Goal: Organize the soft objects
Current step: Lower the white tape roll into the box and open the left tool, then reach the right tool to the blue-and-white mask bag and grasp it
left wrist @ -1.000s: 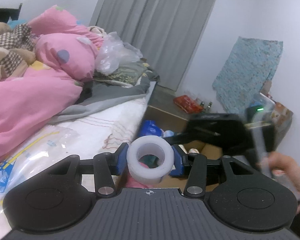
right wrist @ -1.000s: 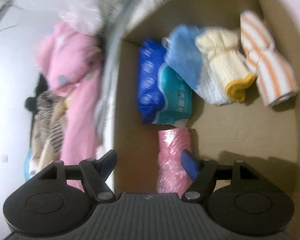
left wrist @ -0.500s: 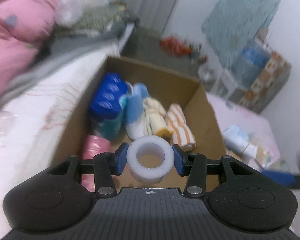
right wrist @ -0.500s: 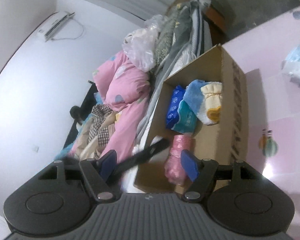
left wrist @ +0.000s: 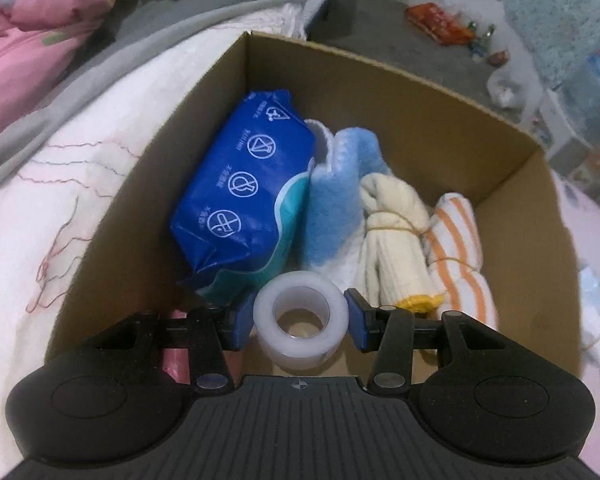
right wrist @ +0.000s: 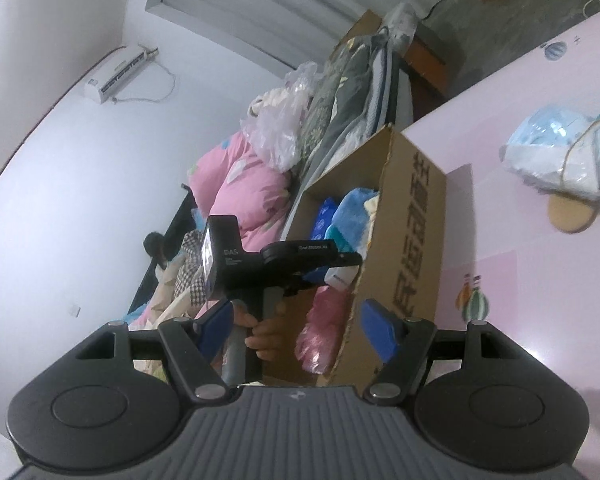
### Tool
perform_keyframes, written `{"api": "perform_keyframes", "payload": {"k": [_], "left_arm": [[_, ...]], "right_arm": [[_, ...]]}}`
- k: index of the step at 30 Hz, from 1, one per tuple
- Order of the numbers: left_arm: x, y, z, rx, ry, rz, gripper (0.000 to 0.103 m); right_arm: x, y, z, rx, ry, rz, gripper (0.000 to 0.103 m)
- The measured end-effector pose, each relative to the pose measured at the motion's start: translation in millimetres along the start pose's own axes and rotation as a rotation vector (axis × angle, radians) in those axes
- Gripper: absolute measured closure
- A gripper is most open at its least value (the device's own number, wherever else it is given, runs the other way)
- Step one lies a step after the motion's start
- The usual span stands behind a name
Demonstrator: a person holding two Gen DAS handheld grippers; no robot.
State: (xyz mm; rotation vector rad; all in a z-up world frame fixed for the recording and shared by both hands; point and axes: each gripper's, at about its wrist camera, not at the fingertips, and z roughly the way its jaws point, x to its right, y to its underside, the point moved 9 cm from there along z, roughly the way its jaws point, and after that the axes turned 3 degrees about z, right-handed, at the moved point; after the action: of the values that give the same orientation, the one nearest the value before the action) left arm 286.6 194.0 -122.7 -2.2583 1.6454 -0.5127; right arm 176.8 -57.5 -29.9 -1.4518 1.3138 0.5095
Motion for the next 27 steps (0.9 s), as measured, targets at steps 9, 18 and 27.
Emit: {"api": "perform_keyframes", "payload": {"k": [9, 18, 27], "left_arm": [[5, 3, 7, 0.005, -0.064, 0.056, 0.046], [16, 12, -47, 0.101, -0.027, 0.103, 0.014], [25, 43, -141, 0.32, 0.071, 0.143, 0.001]], "right_arm": [[23, 2, -15, 0.017, 0.034, 0.012, 0.043], [32, -6, -57, 0.12, 0.123, -0.062, 0.043], [53, -50, -96, 0.19, 0.319, -0.162, 0.032]]}}
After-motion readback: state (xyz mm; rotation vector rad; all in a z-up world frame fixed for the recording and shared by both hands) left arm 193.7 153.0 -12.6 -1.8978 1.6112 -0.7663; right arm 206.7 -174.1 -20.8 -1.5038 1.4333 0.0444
